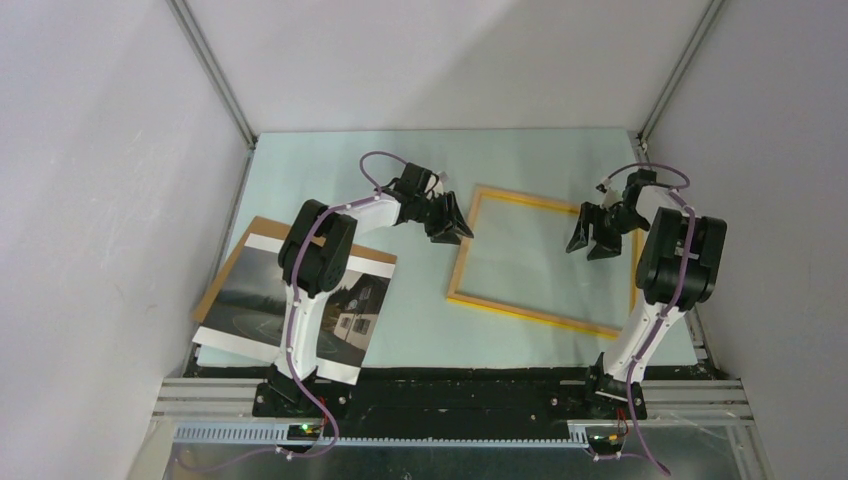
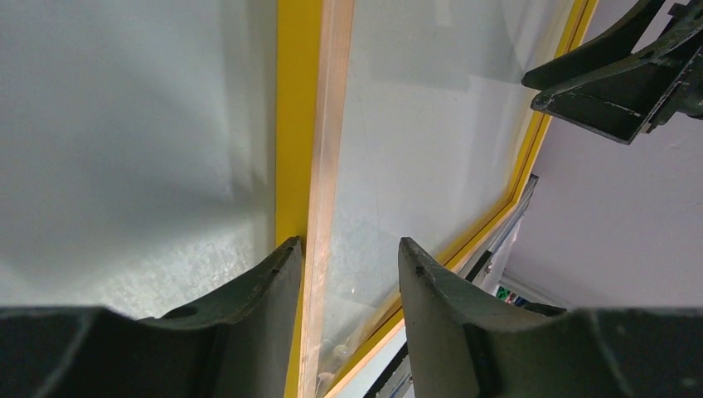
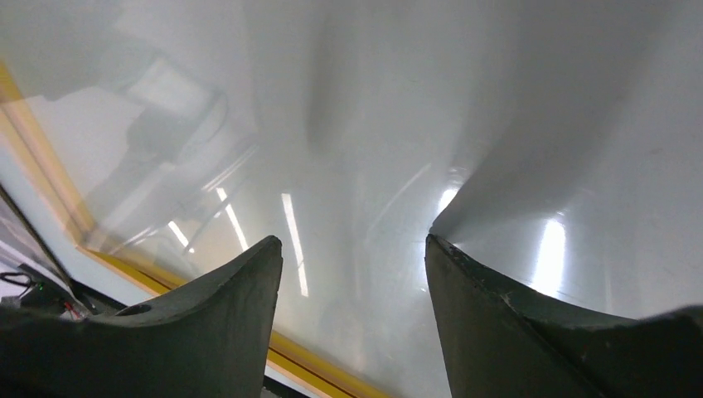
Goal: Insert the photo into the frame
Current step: Pick up the photo frame item from the photo frame.
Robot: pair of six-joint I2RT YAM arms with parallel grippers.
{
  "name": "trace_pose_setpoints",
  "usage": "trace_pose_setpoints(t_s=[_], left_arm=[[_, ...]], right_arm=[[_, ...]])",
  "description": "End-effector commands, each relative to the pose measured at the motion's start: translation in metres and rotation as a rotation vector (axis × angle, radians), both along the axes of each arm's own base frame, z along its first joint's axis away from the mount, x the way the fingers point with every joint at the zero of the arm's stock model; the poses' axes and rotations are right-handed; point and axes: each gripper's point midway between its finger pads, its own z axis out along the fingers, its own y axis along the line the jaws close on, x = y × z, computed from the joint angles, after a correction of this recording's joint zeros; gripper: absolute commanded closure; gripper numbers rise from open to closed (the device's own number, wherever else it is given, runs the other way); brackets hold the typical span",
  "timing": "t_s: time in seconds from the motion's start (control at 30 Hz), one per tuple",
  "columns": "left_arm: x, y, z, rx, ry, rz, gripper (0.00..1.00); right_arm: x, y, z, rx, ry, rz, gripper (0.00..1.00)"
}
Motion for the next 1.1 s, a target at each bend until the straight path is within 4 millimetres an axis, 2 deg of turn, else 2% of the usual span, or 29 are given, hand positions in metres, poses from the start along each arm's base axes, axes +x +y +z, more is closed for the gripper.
trace_pose_setpoints(t_s=[0.0, 0.37, 0.8, 1.07], left_arm=[[-0.005, -0.013, 0.006, -0.043, -0.003, -0.033, 0.5], [-0.006, -0.013, 0.0, -0.03, 0.005, -0.026, 0.48], [-0.011, -0.008, -0.005, -0.016, 0.016, -0.024, 0.5], [-0.01, -0.002, -0.01, 0.003, 0.022, -0.002, 0.54]], right_arm=[[-0.004, 0.02, -0.006, 0.072, 0.01, 0.066, 0.32], [0.006, 0.059, -0.006, 0.154, 0.014, 0.155, 0.33], [0.02, 0.105, -0.008, 0.215, 0.021, 0.258, 0.35], [0.027, 0.124, 0.003, 0.209, -0.003, 0.318, 0.36]])
